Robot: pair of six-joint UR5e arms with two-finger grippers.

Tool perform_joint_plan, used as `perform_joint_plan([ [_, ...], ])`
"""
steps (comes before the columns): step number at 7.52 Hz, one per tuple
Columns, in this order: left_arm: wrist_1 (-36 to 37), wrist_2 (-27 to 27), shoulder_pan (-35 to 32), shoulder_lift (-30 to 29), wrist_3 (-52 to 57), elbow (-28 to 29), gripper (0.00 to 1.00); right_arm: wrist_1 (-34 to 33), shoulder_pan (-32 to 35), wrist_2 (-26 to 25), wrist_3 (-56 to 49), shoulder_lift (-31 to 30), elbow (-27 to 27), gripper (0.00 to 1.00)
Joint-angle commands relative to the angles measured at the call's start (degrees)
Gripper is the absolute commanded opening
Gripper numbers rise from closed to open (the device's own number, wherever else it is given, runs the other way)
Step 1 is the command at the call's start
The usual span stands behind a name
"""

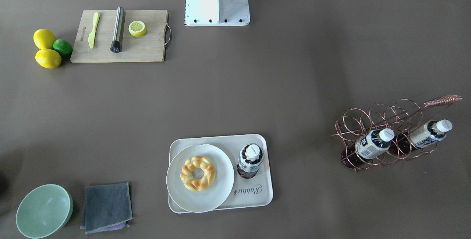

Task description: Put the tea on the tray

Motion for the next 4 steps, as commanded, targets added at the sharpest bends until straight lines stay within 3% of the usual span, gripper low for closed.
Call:
perform_joint_plan([
  [1,0.0,0.0,0.0,-0.1,0.0,0.7,0.97,0.0,-0.9,0.3,0.2,0.3,1.2,1.0],
  [4,0.0,0.1,-0.1,-0.1,0.0,0.6,0.97,-0.1,-1.4,0.2,0.6,0.6,1.6,1.0],
])
